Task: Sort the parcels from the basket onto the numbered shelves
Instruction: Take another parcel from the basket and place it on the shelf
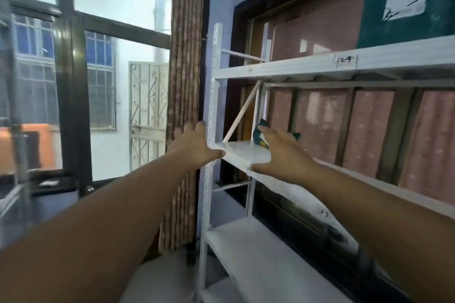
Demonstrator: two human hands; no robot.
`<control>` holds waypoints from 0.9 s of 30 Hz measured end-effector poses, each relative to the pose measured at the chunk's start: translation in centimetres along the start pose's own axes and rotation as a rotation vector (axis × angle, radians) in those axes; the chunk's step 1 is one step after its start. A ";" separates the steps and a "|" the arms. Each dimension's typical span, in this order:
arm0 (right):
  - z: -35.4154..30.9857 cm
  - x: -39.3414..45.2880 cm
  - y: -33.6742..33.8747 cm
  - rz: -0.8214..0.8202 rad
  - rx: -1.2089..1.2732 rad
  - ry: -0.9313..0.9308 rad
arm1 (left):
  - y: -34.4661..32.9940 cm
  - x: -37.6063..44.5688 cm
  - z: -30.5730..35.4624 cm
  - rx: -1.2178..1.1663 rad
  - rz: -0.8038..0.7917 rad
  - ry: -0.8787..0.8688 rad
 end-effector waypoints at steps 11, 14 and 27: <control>4.2 -1.6 -23.6 -0.342 0.063 -0.051 | -21.2 -6.8 -12.5 0.017 -0.298 0.255; 5.5 -4.1 -31.5 -0.459 0.059 -0.101 | -27.4 -10.1 -16.1 0.030 -0.365 0.284; 9.5 -18.9 -59.6 -0.876 0.109 -0.194 | -49.5 -29.6 -31.1 0.132 -0.706 0.597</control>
Point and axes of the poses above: each hand's wrist, its own x-axis towards the middle knuckle, its own y-axis out of the back of the hand, z = x × y, the point moved 6 cm from there along x, towards the middle knuckle, and after that the axes turned 13 degrees about x, right-handed, at the moved point
